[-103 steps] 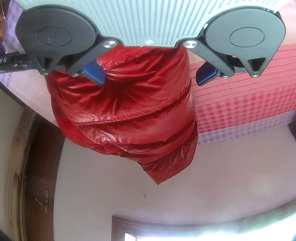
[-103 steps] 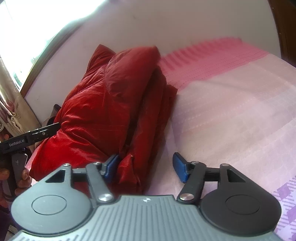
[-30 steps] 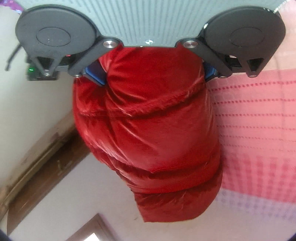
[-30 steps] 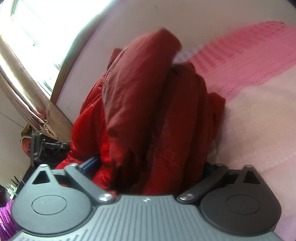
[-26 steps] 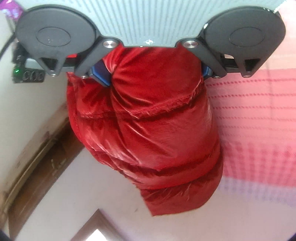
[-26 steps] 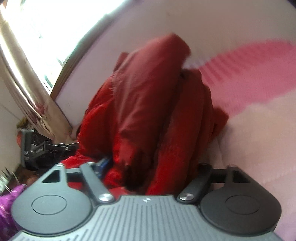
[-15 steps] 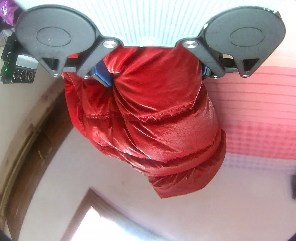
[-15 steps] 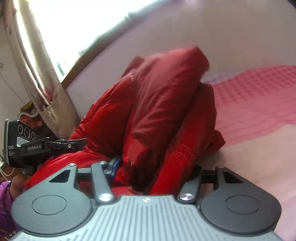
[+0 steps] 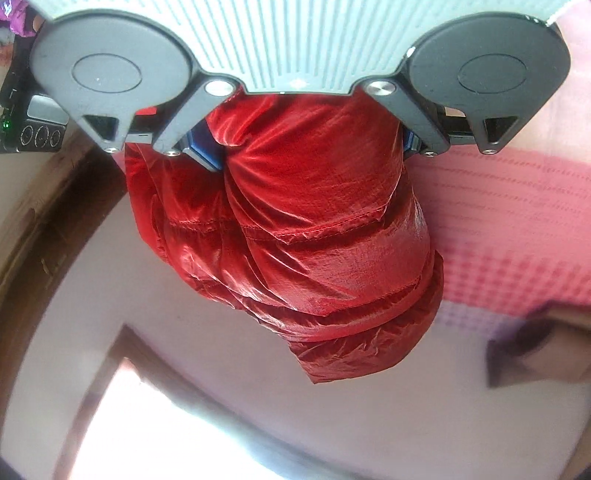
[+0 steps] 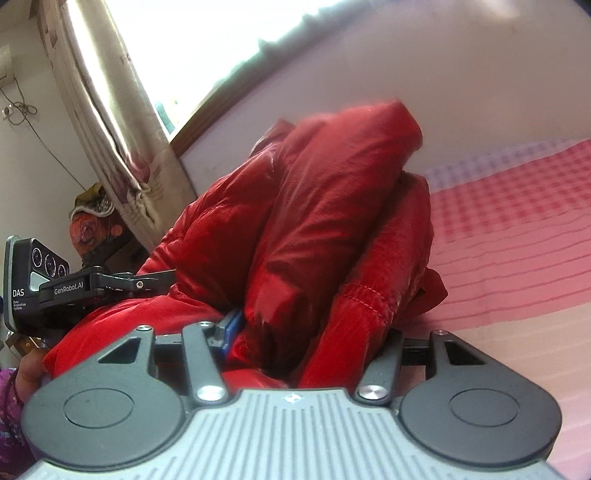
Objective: Fold large clothes
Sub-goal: 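Hold the rolled jacket bundle with both grippers and tuck it together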
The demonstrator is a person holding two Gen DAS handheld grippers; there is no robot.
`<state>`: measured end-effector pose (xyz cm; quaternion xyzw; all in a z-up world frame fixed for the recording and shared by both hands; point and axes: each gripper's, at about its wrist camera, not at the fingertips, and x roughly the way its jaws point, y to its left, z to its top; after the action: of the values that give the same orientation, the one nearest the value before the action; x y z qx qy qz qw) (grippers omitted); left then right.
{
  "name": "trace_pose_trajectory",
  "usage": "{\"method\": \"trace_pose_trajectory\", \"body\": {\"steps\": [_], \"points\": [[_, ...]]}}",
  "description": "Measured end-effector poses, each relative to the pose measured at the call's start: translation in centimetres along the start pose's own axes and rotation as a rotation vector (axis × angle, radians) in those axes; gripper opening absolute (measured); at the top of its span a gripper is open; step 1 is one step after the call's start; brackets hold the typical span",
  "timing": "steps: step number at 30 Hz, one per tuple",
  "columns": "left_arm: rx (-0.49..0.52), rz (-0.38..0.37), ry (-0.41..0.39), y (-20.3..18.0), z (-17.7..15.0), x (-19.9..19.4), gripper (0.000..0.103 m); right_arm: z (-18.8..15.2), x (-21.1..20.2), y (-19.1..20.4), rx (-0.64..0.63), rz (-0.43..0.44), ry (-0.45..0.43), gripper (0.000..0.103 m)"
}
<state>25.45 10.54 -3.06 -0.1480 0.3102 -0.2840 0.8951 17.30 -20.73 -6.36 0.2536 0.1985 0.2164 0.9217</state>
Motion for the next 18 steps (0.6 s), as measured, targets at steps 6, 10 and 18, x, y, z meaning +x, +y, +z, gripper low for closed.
{"method": "trace_pose_trajectory", "body": {"steps": [6,10,18], "points": [[-0.026,0.004,0.002,2.6,-1.1,-0.1,0.087,-1.5,1.9,0.7,-0.007,-0.026,0.038,0.055],[-0.042,-0.002,-0.005,3.5,-1.6,-0.2,0.088,-1.7,1.9,1.1,-0.048,-0.055,0.040,0.055],[-0.046,0.019,-0.020,3.7,-2.3,-0.5,0.095,-2.2,3.2,2.2,-0.077,-0.097,0.025,0.064]]}}
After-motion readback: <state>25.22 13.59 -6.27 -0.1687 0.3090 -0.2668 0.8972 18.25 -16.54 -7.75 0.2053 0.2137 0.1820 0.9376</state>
